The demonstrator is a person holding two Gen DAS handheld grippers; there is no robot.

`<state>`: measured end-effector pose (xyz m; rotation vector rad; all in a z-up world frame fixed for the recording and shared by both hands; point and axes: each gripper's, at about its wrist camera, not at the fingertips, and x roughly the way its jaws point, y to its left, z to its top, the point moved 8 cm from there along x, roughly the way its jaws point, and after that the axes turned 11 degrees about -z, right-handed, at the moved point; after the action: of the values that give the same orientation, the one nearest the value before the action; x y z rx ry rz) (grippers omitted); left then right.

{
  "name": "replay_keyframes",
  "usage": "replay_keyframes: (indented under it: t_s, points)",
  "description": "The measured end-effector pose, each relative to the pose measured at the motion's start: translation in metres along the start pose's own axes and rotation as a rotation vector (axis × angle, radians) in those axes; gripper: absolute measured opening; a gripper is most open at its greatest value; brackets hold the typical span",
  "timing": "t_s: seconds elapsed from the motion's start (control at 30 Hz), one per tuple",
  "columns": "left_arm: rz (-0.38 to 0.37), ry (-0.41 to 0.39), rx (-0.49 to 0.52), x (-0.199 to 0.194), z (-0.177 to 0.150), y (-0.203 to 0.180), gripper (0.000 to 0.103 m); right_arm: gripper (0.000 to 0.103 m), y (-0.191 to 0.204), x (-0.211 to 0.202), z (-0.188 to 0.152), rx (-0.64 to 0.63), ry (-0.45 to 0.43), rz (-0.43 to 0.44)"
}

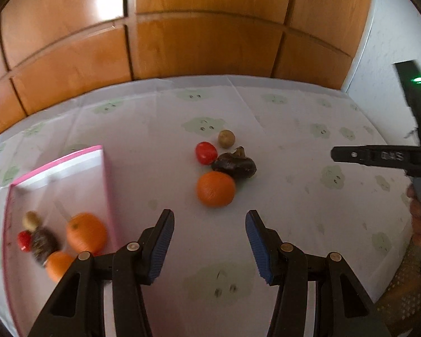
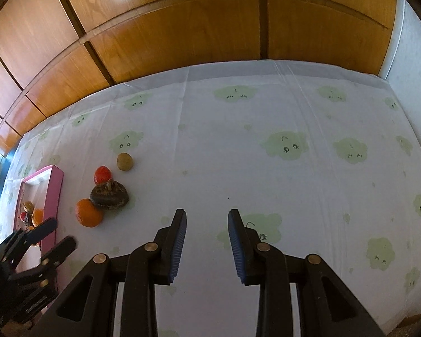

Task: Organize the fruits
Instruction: 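Move the left tool to the stemmed mandarin and close on it, then grasp the small yellow round fruit with the right tool while the left tool holds the mandarin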

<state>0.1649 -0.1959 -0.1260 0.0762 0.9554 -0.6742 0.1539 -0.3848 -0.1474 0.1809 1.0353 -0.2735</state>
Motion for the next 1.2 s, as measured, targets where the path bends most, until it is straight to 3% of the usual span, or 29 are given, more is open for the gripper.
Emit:
replay_keyframes:
  t_s: [0.3,0.37,0.4,0.43,0.7,0.97,1.13,1.2]
  points:
    - [0.000,0.048,0.006,0.048,0.017,0.003,0.059,0.031,0.002,-0.001,0.004,0.007,0.000,0.027]
    - [-0.004,0.062,0.004,0.058,0.019,0.004,0.053,0.031,0.003,-0.001,0.004,0.003,0.000,0.027]
    - [-0.007,0.067,0.001,0.063,0.020,0.005,0.041,0.031,0.003,0.000,0.003,0.002,0.001,0.027]
    - [-0.006,0.073,-0.001,0.066,0.019,0.006,0.041,0.031,0.003,0.000,0.003,0.000,0.001,0.027]
    - [-0.017,0.011,-0.044,0.039,-0.008,-0.003,0.040,0.031,0.004,0.002,0.003,-0.012,0.006,0.010]
    - [0.012,-0.047,0.011,0.022,-0.056,-0.028,0.040,0.031,0.001,0.007,0.000,-0.015,0.020,-0.006]
    - [0.052,-0.077,0.046,0.025,-0.058,-0.030,0.040,0.031,0.005,0.008,-0.003,0.000,0.038,0.048]
    - [0.072,-0.095,0.069,0.024,-0.060,-0.032,0.041,0.031,0.012,0.008,-0.005,0.016,0.057,0.118]
